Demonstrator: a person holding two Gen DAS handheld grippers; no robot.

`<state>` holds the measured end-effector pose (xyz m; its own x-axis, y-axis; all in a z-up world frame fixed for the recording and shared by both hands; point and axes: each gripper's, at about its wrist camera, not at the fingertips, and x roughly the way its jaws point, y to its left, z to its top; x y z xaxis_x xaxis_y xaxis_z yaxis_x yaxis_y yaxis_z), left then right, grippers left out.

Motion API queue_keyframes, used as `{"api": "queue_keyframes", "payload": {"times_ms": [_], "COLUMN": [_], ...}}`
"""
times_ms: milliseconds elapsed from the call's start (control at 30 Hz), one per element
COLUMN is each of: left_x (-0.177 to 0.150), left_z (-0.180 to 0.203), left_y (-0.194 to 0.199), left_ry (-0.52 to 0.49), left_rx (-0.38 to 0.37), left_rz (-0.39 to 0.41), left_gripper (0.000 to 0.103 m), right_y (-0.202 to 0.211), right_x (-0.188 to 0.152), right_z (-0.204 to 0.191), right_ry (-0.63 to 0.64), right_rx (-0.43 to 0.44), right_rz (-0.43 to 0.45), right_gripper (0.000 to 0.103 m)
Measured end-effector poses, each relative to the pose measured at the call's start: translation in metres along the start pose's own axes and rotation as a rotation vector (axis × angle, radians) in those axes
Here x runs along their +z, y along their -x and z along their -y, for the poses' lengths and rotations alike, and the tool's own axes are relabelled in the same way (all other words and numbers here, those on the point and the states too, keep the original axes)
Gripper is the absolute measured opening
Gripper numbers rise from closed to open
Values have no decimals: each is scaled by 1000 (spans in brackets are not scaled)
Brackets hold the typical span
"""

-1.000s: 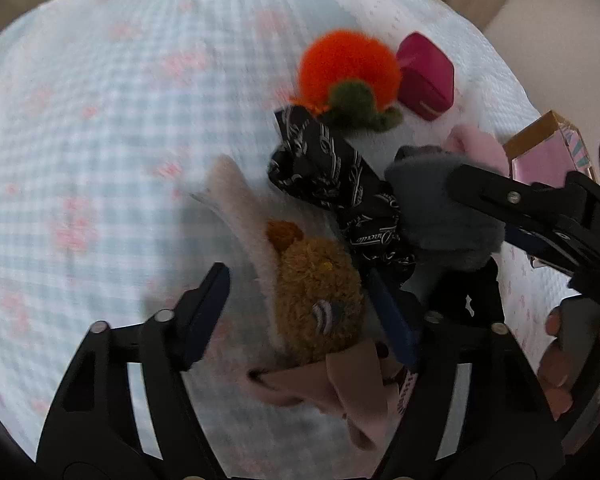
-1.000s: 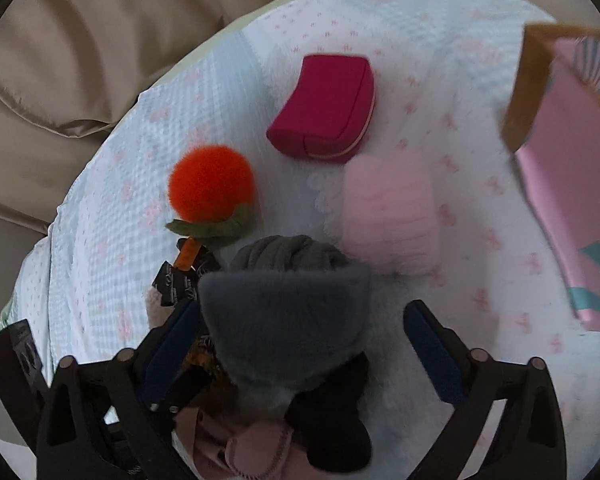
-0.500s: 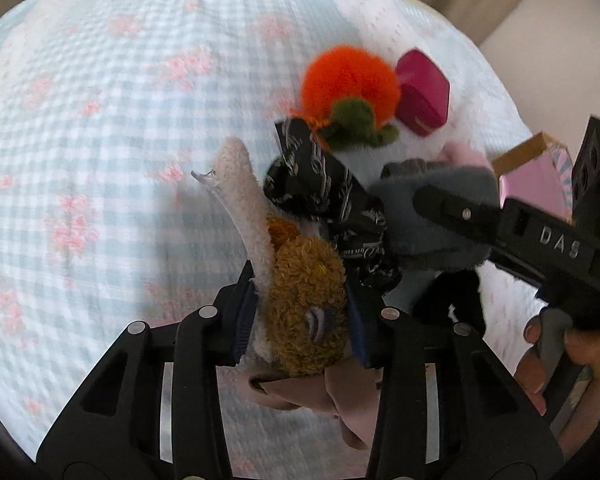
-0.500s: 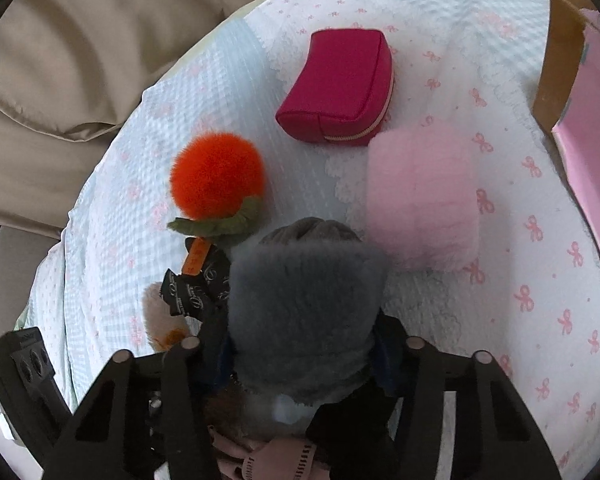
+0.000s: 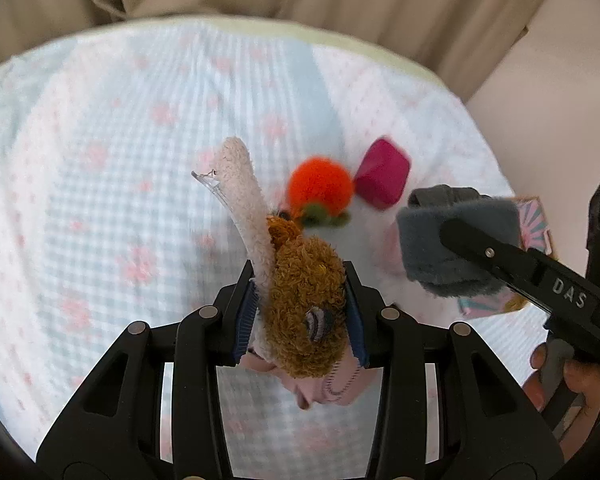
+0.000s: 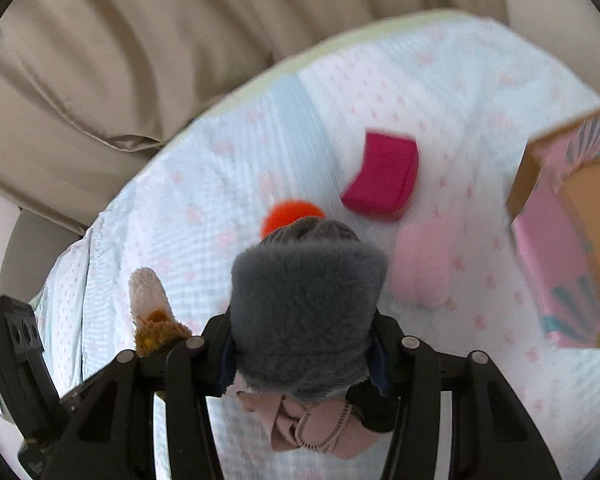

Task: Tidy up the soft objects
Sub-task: 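Carry the plush toy and grey sock into the cardboard box and release both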

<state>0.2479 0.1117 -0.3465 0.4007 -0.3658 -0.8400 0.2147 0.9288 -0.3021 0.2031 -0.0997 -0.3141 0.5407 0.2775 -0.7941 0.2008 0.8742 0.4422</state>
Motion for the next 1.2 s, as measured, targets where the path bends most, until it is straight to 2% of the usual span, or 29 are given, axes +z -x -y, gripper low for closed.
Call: {"api": "queue_keyframes", "payload": {"times_ms": [233, 367, 633, 767, 900, 1033, 1200], "left_x": [13, 10, -5, -6, -6, -7, -8], "left_z": [38, 70, 141, 187, 235, 287, 343], "left_y": [86, 133, 184, 183, 162, 126, 61], "left_ry": [3, 20, 69, 64, 47, 32, 9], "left_rx": [41, 76, 107, 107, 93, 59, 28], "left_rz": [107, 155, 210, 233, 237, 204, 133], "left_gripper": [36, 36, 36, 36, 36, 36, 36], "right_y": [85, 135, 211, 237, 256, 264, 253], "right_x": [17, 25, 29, 37, 46, 59, 80], "right_z": [-28, -37, -10, 26, 72, 126, 196], "right_ry": [149, 237, 322, 332, 315, 295, 280], "right_rx": [-20, -29, -7, -10, -36, -88, -156], "right_rz": [78, 104, 131, 149, 156, 139, 78], "right_gripper": [48, 48, 48, 48, 48, 48, 48]}}
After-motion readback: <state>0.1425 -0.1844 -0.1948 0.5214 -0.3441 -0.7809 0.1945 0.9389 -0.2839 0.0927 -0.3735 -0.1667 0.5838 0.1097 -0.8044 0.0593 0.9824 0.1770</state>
